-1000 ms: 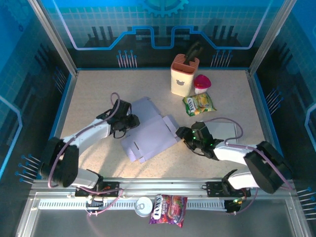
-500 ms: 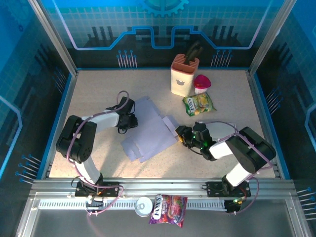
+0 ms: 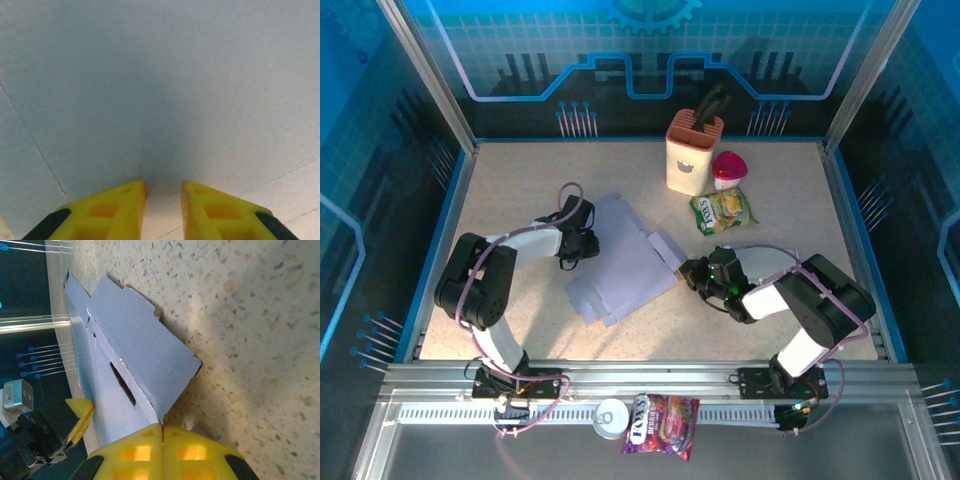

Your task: Fold the paper box

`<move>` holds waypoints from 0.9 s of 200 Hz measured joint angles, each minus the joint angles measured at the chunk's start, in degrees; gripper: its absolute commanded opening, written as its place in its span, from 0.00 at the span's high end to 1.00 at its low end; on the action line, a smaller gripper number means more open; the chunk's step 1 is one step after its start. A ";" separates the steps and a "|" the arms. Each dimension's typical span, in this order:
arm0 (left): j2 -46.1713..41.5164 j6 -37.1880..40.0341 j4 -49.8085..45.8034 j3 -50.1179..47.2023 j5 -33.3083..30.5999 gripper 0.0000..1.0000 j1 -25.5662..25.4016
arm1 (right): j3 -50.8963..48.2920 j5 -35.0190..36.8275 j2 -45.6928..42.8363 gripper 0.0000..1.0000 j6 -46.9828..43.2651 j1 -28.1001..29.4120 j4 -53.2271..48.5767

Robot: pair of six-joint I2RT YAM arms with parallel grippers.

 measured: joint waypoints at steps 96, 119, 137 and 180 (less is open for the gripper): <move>-29.77 11.21 -1.84 -9.46 -24.44 0.50 -37.92 | 10.75 2.38 -19.87 1.00 2.43 0.04 -24.98; -31.26 14.67 -1.88 -13.97 -32.54 0.50 -47.78 | 15.10 2.27 -21.62 1.00 2.19 -0.09 -32.52; -31.19 17.14 -1.81 -15.47 -37.70 0.47 -51.91 | 16.96 1.81 -21.62 1.00 2.01 -0.55 -37.16; -27.69 19.93 1.62 -15.78 -44.19 0.44 -53.18 | 18.53 0.63 -21.97 1.00 2.05 -2.21 -44.74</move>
